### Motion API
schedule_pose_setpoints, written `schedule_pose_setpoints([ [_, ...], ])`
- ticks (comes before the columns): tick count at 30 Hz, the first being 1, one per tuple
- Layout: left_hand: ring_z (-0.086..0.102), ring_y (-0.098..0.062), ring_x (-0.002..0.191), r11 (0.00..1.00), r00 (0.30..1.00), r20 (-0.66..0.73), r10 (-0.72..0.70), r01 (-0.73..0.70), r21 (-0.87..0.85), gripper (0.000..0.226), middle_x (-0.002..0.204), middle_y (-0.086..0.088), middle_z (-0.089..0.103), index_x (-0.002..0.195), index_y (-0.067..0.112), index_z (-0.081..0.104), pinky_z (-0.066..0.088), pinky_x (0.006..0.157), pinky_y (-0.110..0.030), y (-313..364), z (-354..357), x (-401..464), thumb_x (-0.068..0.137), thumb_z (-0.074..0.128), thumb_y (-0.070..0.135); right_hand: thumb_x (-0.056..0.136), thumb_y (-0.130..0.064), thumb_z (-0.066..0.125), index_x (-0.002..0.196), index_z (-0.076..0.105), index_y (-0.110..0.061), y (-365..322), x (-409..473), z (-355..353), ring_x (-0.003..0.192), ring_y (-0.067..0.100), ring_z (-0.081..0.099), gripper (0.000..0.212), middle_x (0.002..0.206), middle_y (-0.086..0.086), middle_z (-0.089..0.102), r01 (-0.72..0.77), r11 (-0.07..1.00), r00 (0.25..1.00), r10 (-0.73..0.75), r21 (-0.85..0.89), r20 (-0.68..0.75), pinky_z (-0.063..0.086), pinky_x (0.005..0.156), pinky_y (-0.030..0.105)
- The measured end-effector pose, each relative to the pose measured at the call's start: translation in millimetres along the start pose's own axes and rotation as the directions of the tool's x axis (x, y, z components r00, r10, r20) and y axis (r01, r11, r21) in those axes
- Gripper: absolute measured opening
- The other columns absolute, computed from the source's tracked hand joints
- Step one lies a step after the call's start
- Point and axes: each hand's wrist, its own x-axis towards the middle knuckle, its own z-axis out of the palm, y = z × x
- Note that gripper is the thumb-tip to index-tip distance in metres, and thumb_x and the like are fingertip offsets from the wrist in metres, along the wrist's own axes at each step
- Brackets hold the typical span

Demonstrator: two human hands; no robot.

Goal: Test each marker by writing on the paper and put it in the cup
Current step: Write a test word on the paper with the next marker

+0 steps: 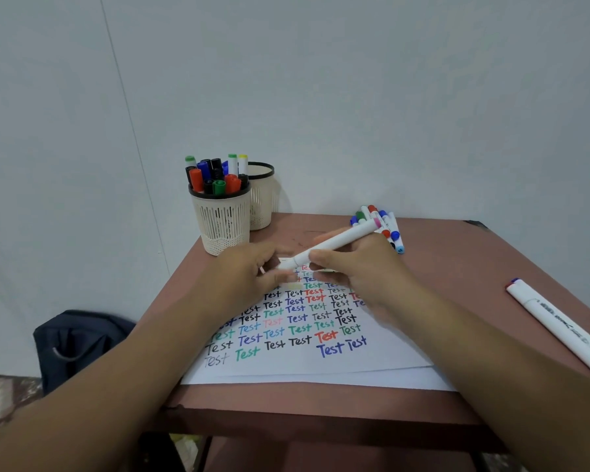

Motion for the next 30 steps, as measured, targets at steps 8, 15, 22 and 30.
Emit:
schedule_pose_setpoints([
  [8, 0.053, 0.003, 0.096, 0.979, 0.979, 0.193, 0.065, -0.101, 0.179, 0.060, 0.112, 0.023, 0.066, 0.116, 0.031, 0.073, 0.038, 0.075, -0.008, -1.0, -1.9, 2.3, 0.078, 0.060, 0.076, 0.100, -0.010, 0.064, 0.117, 0.065, -0.004, 4.7, -19.8, -49.6, 0.094, 0.028, 0.077, 0.018, 0.106, 0.016, 0.078, -0.121, 0.957, 0.975, 0.164, 0.264, -0.147, 0.063, 0.080, 0.042],
  [15, 0.048, -0.002, 0.104, 0.957, 0.932, 0.363, -0.010, -0.096, 0.272, 0.060, 0.112, 0.022, 0.053, 0.119, 0.035, 0.058, 0.047, 0.092, -0.032, 10.0, -9.7, 1.3, 0.081, 0.050, 0.081, 0.106, -0.025, 0.056, 0.114, 0.065, -0.009, 5.3, -38.1, -65.0, 0.066, 0.014, 0.068, 0.020, 0.084, 0.008, 0.072, -0.144, 0.990, 0.968, 0.143, 0.011, -0.205, 0.064, 0.078, 0.041],
  [22, 0.045, -0.007, 0.106, 0.884, 0.915, 0.393, -0.096, -0.103, 0.455, 0.074, 0.120, 0.015, 0.048, 0.128, 0.035, 0.044, 0.043, 0.090, -0.032, 41.4, -4.8, 10.5, 0.080, 0.027, 0.090, 0.107, -0.027, 0.054, 0.102, 0.069, -0.019, -16.9, -57.0, -81.4, 0.061, 0.016, 0.057, 0.017, 0.075, 0.005, 0.063, -0.087, 0.959, 0.975, 0.028, -0.268, -0.219, 0.056, 0.063, 0.036],
  [30, 0.040, -0.009, 0.133, 0.962, 0.922, 0.374, 0.099, -0.185, 0.201, 0.075, 0.153, 0.014, 0.036, 0.145, 0.037, 0.040, 0.037, 0.108, -0.035, 116.6, 49.1, 26.3, 0.086, 0.033, 0.082, 0.107, -0.031, 0.040, 0.088, 0.058, -0.006, -43.0, -86.7, -165.2, 0.059, 0.019, 0.048, 0.036, 0.072, 0.005, 0.054, -0.135, 0.579, 0.956, -0.138, -0.804, -0.259, 0.035, 0.050, 0.027],
])
